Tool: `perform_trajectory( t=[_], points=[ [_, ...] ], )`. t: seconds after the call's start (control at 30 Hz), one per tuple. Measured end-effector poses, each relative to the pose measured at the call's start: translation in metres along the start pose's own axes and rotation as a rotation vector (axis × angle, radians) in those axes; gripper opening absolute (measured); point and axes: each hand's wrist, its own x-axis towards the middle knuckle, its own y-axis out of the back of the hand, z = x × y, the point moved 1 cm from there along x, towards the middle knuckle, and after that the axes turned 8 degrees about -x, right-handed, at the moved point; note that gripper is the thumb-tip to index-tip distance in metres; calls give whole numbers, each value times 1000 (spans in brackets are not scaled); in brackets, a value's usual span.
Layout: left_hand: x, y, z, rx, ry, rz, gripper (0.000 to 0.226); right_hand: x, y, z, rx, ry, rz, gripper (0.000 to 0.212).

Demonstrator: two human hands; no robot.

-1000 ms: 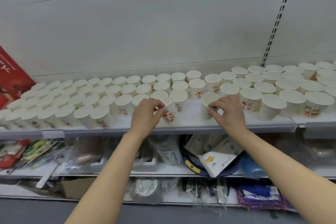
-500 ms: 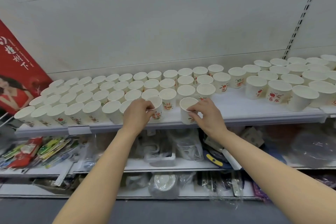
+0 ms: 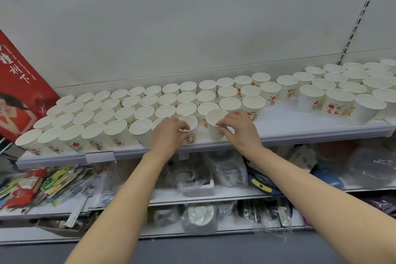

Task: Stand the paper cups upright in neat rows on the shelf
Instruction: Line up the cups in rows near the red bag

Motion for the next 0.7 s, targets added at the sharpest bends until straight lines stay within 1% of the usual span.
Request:
perform_trajectory(
  t=[0.23, 0.4, 0.53, 0.63, 0.7],
  points=[
    [5, 1, 0, 44, -29, 0, 14, 3, -13, -8, -37, -28, -36, 8],
    [3, 3, -2, 63, -36, -14, 15, 4, -14, -10, -40, -13, -111, 11],
    [1, 3, -2, 55, -48, -22, 16, 5, -14, -10, -74, -52, -140, 19],
    [0, 3, -4, 49, -56, -9, 17, 7, -10, -3, -89, 8, -108, 26],
    [-1, 5, -4, 37, -61, 1, 19, 10, -5, 4, -123, 56, -116, 23]
  ],
)
